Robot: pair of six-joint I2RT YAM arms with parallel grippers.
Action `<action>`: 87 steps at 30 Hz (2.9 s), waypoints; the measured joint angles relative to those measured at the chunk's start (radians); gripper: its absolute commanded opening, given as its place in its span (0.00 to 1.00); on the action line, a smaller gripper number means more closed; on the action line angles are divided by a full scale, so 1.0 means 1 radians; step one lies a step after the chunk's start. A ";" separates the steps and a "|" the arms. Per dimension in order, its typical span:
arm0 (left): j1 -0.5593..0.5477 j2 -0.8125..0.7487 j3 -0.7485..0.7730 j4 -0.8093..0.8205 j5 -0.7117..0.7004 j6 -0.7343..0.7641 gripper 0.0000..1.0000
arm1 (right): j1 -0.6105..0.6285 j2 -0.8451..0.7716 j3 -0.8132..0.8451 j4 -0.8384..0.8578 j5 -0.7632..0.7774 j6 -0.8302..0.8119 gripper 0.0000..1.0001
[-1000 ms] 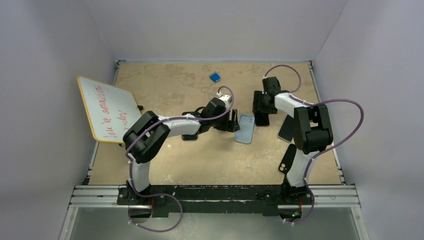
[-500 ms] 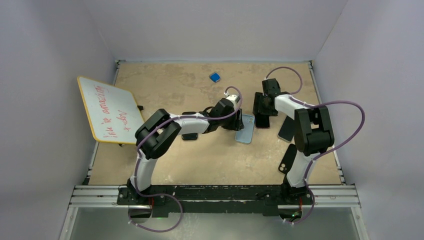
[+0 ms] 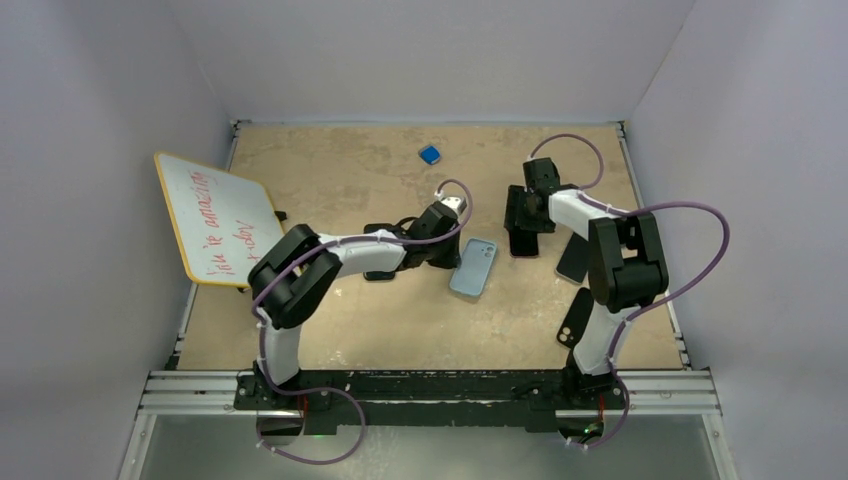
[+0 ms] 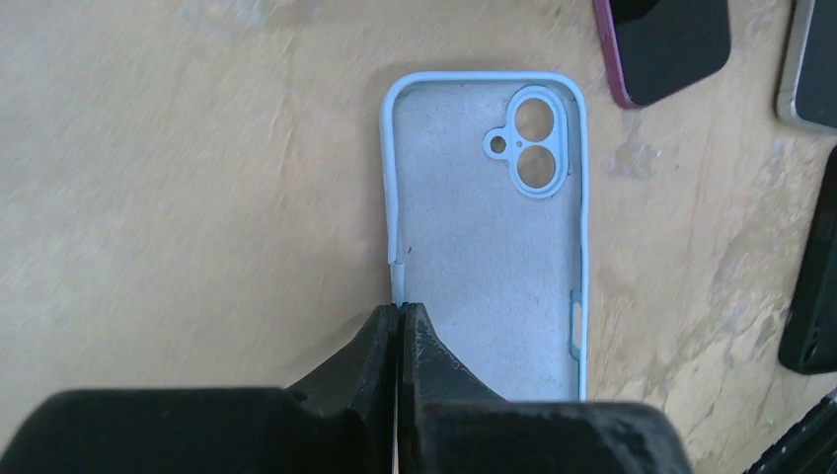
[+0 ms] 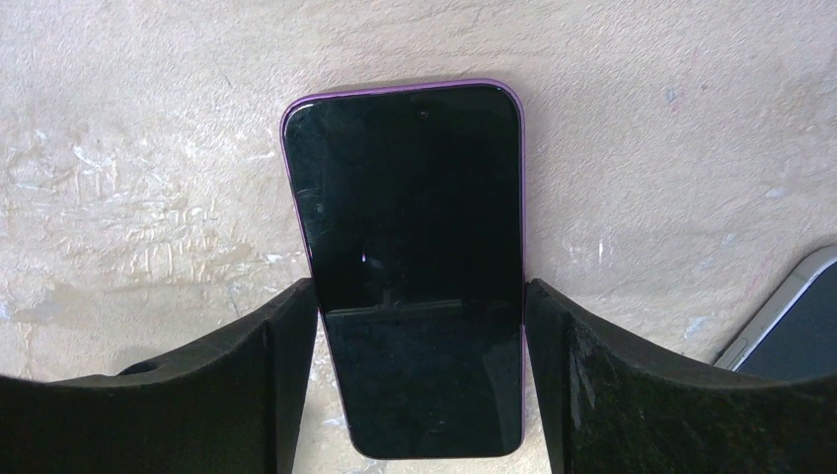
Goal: Put the phone into the phone case
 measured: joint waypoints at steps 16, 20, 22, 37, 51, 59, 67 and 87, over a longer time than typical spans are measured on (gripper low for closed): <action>0.022 -0.369 -0.298 -0.174 -0.188 -0.029 0.00 | 0.117 -0.092 -0.107 -0.018 -0.038 0.008 0.48; 0.040 -0.369 -0.318 -0.180 -0.199 -0.053 0.00 | 0.152 -0.144 -0.166 -0.017 -0.062 0.025 0.47; 0.040 -0.368 -0.320 -0.161 -0.198 -0.072 0.00 | 0.165 -0.169 -0.196 -0.013 -0.064 0.034 0.45; 0.037 -0.307 -0.429 0.084 0.019 -0.267 0.35 | 0.213 -0.305 -0.343 0.029 -0.117 0.113 0.44; 0.037 -0.317 -0.531 0.303 0.185 -0.354 0.37 | 0.238 -0.474 -0.452 0.003 -0.249 0.186 0.39; 0.136 -0.555 -0.555 0.158 0.116 -0.287 0.83 | 0.266 -0.522 -0.450 0.018 -0.300 0.237 0.39; 0.165 -0.854 -0.505 -0.073 -0.046 -0.154 0.92 | 0.323 -0.532 -0.389 0.051 -0.316 0.272 0.38; 0.165 -1.014 -0.411 -0.310 -0.185 0.014 0.89 | 0.470 -0.321 -0.300 0.171 -0.206 0.216 0.39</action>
